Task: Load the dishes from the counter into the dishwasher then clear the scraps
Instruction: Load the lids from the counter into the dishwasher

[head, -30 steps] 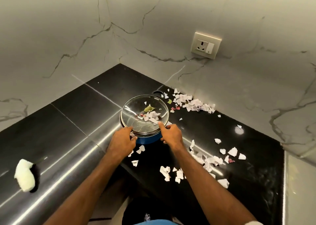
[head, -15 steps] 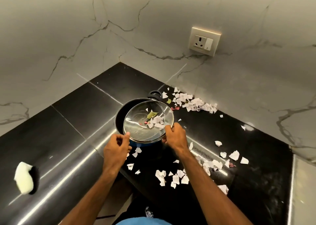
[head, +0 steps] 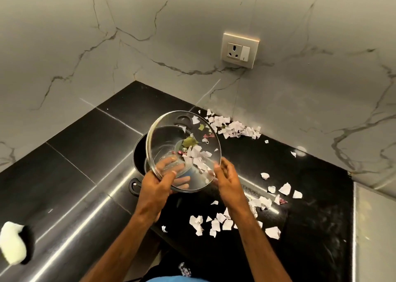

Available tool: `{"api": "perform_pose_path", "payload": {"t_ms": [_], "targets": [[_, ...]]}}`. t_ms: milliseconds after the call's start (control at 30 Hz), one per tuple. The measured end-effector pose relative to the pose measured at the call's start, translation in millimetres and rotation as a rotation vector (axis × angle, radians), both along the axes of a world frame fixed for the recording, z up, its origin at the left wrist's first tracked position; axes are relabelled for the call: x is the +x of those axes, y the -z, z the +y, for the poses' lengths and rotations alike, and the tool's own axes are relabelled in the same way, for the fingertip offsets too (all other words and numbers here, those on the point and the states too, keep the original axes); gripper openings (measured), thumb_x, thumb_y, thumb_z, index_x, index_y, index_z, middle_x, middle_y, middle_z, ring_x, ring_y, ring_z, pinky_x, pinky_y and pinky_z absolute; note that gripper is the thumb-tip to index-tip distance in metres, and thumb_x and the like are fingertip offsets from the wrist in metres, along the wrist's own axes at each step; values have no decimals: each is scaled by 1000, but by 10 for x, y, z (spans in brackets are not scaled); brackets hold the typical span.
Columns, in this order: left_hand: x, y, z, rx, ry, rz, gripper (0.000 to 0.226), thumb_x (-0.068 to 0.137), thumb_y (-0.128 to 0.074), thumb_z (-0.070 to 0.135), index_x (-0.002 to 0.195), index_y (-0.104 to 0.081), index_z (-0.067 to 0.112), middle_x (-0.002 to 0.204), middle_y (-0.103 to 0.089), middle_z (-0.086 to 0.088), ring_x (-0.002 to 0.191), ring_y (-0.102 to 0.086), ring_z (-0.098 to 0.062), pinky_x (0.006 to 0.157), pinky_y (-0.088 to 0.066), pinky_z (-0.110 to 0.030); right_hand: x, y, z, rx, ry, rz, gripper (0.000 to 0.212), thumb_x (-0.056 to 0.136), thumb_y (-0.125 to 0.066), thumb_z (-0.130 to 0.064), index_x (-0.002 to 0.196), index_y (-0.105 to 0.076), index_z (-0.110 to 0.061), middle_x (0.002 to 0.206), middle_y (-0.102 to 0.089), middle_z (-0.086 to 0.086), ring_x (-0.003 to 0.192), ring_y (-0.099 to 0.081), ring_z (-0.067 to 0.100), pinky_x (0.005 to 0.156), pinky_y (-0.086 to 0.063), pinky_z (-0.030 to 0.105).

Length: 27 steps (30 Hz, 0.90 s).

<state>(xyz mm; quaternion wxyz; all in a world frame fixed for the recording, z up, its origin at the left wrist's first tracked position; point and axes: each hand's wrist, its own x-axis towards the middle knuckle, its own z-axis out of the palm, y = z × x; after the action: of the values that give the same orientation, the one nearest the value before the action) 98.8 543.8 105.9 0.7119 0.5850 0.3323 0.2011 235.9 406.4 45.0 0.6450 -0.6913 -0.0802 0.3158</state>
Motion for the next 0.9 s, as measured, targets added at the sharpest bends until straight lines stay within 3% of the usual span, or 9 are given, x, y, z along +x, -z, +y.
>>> {"api": "perform_pose_path", "payload": {"t_ms": [100,167,233,333,467,533,600,800,900], "targets": [[-45,13,-18,633,123,173,17,99,-60,10,113,-68,13,78,-73,-3,64,-71,-9,59,-59,-24,47,-76,-104,-133,215,-127,68,103,-49,-59,160,-29,-30,158,-43,-8,126,-48,7,110,-45,43],[-46,-11,-50,942,244,177,32,96,-65,11,127,-64,13,66,-62,7,52,-59,-5,52,-50,-13,82,-86,-196,-108,326,-191,65,103,-49,-57,159,-32,-28,161,-42,-3,126,-47,5,105,-43,34],[-21,9,-32,1130,388,163,71,90,-70,13,154,-40,19,89,-70,6,55,-60,-2,60,-56,-15,89,-96,-263,-76,375,-214,62,104,-49,-56,158,-36,-28,159,-44,-3,127,-48,5,104,-42,31],[24,114,-47,1288,420,131,84,85,-75,10,158,-32,17,114,-72,-6,62,-66,-8,66,-62,-22,43,-110,-313,-39,397,-204,54,105,-48,-54,153,-44,-28,150,-52,-8,127,-52,5,102,-44,29],[28,98,-240,768,292,127,31,96,-65,15,116,-65,40,77,-70,-4,58,-64,-15,58,-59,-30,-60,-88,-316,-25,347,-201,45,105,-53,-49,145,-52,-29,137,-59,-11,120,-57,2,98,-48,20],[3,58,-288,359,204,79,26,96,-62,15,103,-67,40,91,-75,-12,73,-73,-33,66,-62,-49,-139,-86,-313,-51,326,-215,42,104,-56,-46,142,-54,-29,132,-60,-15,115,-57,-2,96,-47,17],[-53,-8,-284,115,155,26,36,100,-53,1,119,-66,28,109,-76,-5,86,-76,-36,76,-63,-48,-216,-69,-330,-94,346,-252,39,103,-59,-45,140,-54,-32,126,-59,-21,116,-57,-5,101,-48,23],[-316,-63,-165,-87,130,-7,27,92,-50,-3,111,-69,3,99,-75,-23,79,-75,-37,67,-63,-48,-461,-141,-429,-100,330,-183,40,103,-58,-48,139,-53,-32,118,-72,-12,97,-73,5,87,-57,27],[-445,-41,-166,81,261,40,38,97,-45,-3,122,-68,13,113,-75,-12,86,-76,-37,79,-60,-53,-643,-96,-473,-300,325,-249,56,101,-51,-61,149,-44,-32,143,-61,-6,128,-61,14,101,-51,36]]}}
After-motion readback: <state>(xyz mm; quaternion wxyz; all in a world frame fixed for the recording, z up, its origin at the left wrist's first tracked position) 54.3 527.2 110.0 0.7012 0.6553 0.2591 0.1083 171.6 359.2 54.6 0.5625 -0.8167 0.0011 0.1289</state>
